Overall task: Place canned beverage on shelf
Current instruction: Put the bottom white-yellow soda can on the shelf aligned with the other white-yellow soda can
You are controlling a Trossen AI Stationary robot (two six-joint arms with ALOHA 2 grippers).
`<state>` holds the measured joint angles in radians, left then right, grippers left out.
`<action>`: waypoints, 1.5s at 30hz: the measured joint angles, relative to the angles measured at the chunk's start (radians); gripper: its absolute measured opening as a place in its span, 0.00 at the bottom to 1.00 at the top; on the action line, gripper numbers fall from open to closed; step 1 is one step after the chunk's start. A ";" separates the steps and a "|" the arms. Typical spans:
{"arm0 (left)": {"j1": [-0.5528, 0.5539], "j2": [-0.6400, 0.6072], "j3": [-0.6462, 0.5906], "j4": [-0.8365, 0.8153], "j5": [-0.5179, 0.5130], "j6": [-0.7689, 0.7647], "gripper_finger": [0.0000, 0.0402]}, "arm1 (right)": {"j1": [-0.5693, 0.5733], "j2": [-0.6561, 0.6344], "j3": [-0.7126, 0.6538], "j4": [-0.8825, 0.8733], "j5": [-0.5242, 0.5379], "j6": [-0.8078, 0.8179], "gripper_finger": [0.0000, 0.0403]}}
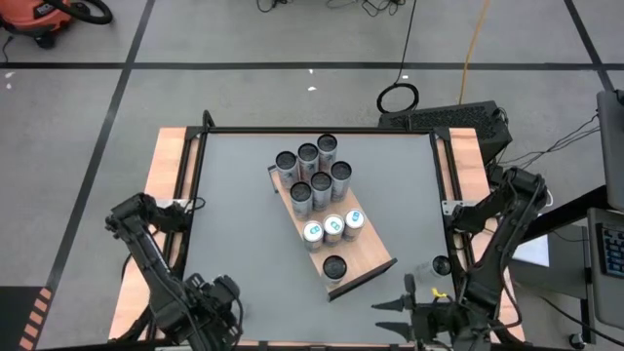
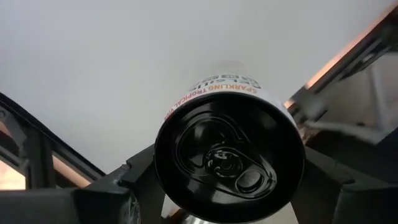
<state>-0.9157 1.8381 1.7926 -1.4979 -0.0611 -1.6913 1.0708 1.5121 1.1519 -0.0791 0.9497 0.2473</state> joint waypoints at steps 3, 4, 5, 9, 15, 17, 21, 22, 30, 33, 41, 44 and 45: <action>0.014 -0.001 0.073 -0.040 -0.049 -0.006 0.64 | -0.015 0.010 0.000 0.016 0.070 -0.003 0.26; 0.015 -0.001 0.097 -0.043 -0.067 -0.005 0.64 | -0.022 0.014 0.000 0.017 0.077 -0.005 0.26; 0.020 -0.001 0.125 -0.044 -0.081 -0.003 0.64 | -0.030 0.019 0.000 0.027 0.078 -0.006 0.27; 0.026 -0.001 0.232 -0.064 -0.120 0.014 0.64 | -0.059 0.038 0.000 0.103 0.071 -0.030 0.32; 0.026 -0.002 0.376 -0.060 -0.232 0.085 0.64 | -0.090 0.058 0.011 0.255 0.025 -0.171 0.42; 0.027 -0.002 0.410 -0.050 -0.297 0.116 0.64 | -0.099 0.058 0.024 0.287 -0.008 -0.190 0.45; 0.041 -0.004 0.456 -0.002 -0.408 0.173 0.64 | -0.123 0.058 0.044 0.303 -0.027 -0.191 0.51; 0.046 -0.005 0.460 0.025 -0.429 0.193 0.64 | -0.128 0.058 0.050 0.302 -0.015 -0.191 0.53; 0.085 -0.003 0.469 0.293 -0.459 0.398 0.64 | -0.179 0.058 0.081 0.347 -0.035 -0.301 0.64; 0.099 -0.003 0.469 0.372 -0.461 0.454 0.64 | -0.189 0.058 0.085 0.406 -0.102 -0.348 0.68; 0.122 -0.003 0.469 0.446 -0.518 0.579 0.64 | -0.169 0.058 0.085 0.526 -0.262 -0.450 0.75; 0.138 -0.003 0.469 0.475 -0.547 0.626 0.64 | -0.167 0.058 0.085 0.536 -0.178 -0.484 0.76; 0.143 -0.002 0.469 0.491 -0.553 0.637 0.64 | -0.169 0.058 0.085 0.537 -0.152 -0.495 0.76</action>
<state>-0.7729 1.8359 2.2620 -1.0072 -0.6139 -1.0547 0.9017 1.5700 1.2369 0.4579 0.7975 -0.2480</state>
